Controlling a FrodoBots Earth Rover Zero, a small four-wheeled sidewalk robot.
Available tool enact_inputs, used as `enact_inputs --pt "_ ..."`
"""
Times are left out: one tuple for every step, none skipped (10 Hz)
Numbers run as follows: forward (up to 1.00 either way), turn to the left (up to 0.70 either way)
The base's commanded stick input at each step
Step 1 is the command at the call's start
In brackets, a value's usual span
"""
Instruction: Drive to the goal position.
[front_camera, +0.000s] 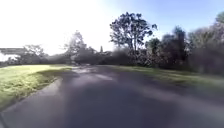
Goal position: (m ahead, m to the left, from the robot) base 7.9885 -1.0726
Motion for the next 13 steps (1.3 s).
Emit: enact_inputs --pt "0.70 0.00" --pt "0.70 0.00" --pt "0.70 0.00" --pt "0.70 0.00" --pt "0.70 0.00" --pt "0.70 0.00" --pt "0.70 0.00" --pt "0.70 0.00" --pt "0.70 0.00" --pt "0.70 0.00" --pt "0.70 0.00" --pt "0.70 0.00" --pt "0.70 0.00"
